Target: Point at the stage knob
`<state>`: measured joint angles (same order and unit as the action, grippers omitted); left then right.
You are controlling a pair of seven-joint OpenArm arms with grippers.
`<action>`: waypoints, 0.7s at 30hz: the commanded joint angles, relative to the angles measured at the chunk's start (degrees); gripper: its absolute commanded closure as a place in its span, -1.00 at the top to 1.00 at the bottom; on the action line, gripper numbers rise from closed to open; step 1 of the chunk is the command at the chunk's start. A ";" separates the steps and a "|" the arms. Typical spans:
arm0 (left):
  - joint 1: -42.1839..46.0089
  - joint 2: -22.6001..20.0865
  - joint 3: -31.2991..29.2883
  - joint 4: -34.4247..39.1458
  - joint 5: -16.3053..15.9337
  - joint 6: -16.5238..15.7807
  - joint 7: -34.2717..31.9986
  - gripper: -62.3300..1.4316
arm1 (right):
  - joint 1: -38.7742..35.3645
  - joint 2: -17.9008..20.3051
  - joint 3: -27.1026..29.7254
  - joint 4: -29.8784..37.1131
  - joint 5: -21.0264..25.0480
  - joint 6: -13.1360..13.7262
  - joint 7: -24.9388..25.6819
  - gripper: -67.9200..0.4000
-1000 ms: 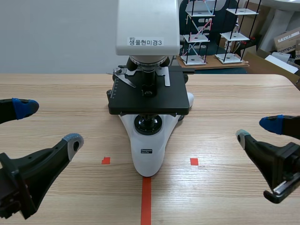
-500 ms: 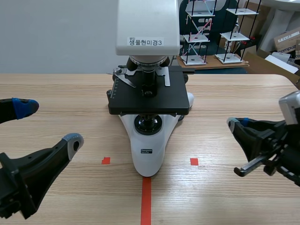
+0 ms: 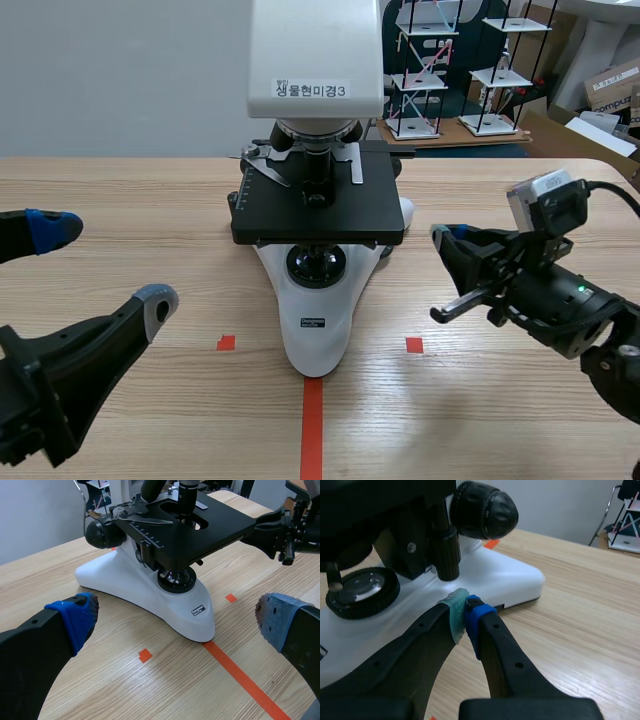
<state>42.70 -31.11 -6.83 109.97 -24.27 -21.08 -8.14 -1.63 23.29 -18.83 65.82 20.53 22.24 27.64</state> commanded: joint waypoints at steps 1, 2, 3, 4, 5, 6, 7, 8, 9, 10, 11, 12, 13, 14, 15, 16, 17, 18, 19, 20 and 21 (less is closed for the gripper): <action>0.28 0.31 -0.15 0.44 -0.37 0.15 -1.03 1.00 | 1.14 0.04 0.02 1.05 0.44 0.02 1.05 -0.96; 0.28 0.31 -0.15 0.44 -0.37 0.15 -1.03 1.00 | 1.42 -0.07 -0.13 0.96 0.44 0.04 1.03 -0.96; 0.28 0.31 -0.15 0.44 -0.37 0.15 -1.03 1.00 | 1.68 -0.11 -0.35 0.94 0.44 0.04 1.05 -0.96; 0.28 0.31 -0.15 0.44 -0.37 0.15 -1.03 1.00 | 1.81 -0.11 -0.57 0.92 0.44 0.04 1.05 -0.96; 0.28 0.31 -0.15 0.44 -0.37 0.15 -1.03 1.00 | 1.90 -0.11 -0.70 0.92 0.44 0.04 1.14 -0.96; 0.28 0.31 -0.15 0.44 -0.37 0.15 -1.03 1.00 | 1.97 -0.11 -0.76 0.92 0.44 0.04 1.05 -0.96; 0.28 0.31 -0.15 0.44 -0.37 0.15 -1.03 1.00 | 1.97 -0.13 -0.76 0.92 0.44 0.04 1.05 -0.96; 0.28 0.31 -0.15 0.44 -0.37 0.15 -1.03 1.00 | 1.97 -0.13 -0.76 0.92 0.44 0.04 1.05 -0.96; 0.28 0.31 -0.15 0.44 -0.37 0.15 -1.03 1.00 | 1.97 -0.13 -0.76 0.92 0.44 0.04 1.05 -0.96; 0.28 0.31 -0.15 0.44 -0.37 0.15 -1.03 1.00 | 1.97 -0.11 -0.76 0.92 0.44 0.04 1.05 -0.96; 0.28 0.31 -0.15 0.44 -0.37 0.15 -1.03 1.00 | 1.97 -0.11 -0.76 0.92 0.44 0.04 1.03 -0.96; 0.28 0.31 -0.15 0.44 -0.37 0.15 -1.03 1.00 | 1.97 -0.11 -0.76 0.92 0.44 0.04 1.03 -0.96; 0.28 0.31 -0.15 0.44 -0.37 0.15 -1.03 1.00 | 1.97 -0.11 -0.76 0.92 0.44 0.04 1.03 -0.96; 0.28 0.31 -0.15 0.44 -0.37 0.15 -1.03 1.00 | 1.97 -0.11 -0.76 0.92 0.44 0.04 1.03 -0.96; 0.28 0.31 -0.15 0.44 -0.37 0.15 -1.03 1.00 | 1.97 -0.11 -0.76 0.92 0.44 0.04 1.03 -0.96; 0.28 0.31 -0.15 0.44 -0.37 0.15 -1.03 1.00 | 1.97 -0.11 -0.76 0.92 0.44 0.04 1.03 -0.96; 0.28 0.31 -0.15 0.44 -0.37 0.15 -1.03 1.00 | 1.97 -0.11 -0.76 0.92 0.44 0.04 1.03 -0.96; 0.28 0.31 -0.15 0.44 -0.37 0.15 -1.03 1.00 | 1.97 -0.11 -0.76 0.92 0.44 0.04 1.03 -0.96; 0.28 0.31 -0.15 0.44 -0.37 0.15 -1.03 1.00 | 1.97 -0.11 -0.76 0.92 0.44 0.04 1.03 -0.96; 0.28 0.31 -0.15 0.44 -0.37 0.15 -1.03 1.00 | 1.97 -0.11 -0.76 0.92 0.44 0.04 1.03 -0.96; 0.28 0.31 -0.15 0.44 -0.37 0.15 -1.03 1.00 | 1.97 -0.11 -0.76 0.92 0.44 0.04 1.03 -0.96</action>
<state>42.70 -31.11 -6.83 109.97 -24.27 -21.08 -8.14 -0.36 22.55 -19.64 65.84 20.36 22.26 27.62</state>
